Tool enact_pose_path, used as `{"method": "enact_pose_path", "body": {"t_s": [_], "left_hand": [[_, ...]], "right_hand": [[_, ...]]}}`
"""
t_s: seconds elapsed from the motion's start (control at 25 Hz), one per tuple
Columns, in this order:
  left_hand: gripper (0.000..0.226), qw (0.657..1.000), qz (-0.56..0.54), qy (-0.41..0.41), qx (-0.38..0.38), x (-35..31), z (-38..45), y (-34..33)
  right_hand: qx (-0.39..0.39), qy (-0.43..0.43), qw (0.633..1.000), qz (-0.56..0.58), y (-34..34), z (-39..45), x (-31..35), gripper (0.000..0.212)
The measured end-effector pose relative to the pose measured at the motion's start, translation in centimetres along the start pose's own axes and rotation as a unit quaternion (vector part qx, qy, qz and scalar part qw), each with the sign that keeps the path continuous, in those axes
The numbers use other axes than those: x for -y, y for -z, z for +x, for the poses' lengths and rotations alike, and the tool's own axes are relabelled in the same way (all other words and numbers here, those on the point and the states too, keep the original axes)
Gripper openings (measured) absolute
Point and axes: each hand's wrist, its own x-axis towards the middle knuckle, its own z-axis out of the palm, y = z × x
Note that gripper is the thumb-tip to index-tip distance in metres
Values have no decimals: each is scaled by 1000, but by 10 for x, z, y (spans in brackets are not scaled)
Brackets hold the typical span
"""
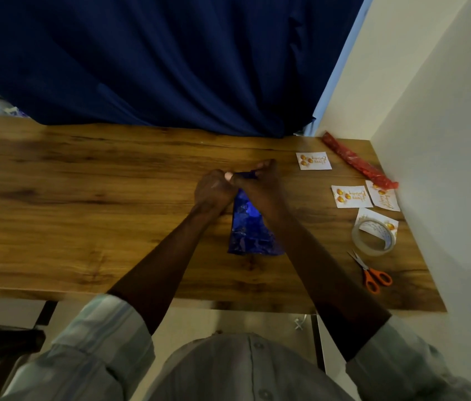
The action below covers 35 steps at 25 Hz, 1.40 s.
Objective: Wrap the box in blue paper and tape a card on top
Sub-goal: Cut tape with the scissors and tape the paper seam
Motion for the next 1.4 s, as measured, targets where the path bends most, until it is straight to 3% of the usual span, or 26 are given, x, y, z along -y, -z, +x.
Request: {"method": "enact_pose_path", "body": {"t_s": [0.08,0.16,0.2,0.32,0.56,1.0,1.16,1.32,1.4], "left_hand": [[28,999,-35,8,-6,6,-3,0],[13,997,-58,-41,1,17,-11,-3],[15,995,-49,-87,15,25,-16,-7],[31,976,24,-211,38,55,-21,-24],[37,976,54,-204,53,55,-30,-36],[32,978,21,-197,69,55,-24,-44],[35,979,4,-202,31,47,-29,-47],[43,974,22,-224,-15,47,-32,-51],[40,984,-15,-176,-13,41,-32,-54]], "right_hand": [[-33,8,996,83,17,3,-17,38],[-50,30,998,36,34,6,-45,8],[-41,48,998,-20,40,6,-63,5],[4,139,962,-236,45,2,-116,17],[39,272,892,-358,40,-15,-141,41],[103,289,874,-377,23,-18,-135,46],[123,289,874,-371,26,-15,-127,33],[149,265,890,-341,31,-6,-117,41],[164,249,888,-350,35,0,-112,46]]}}
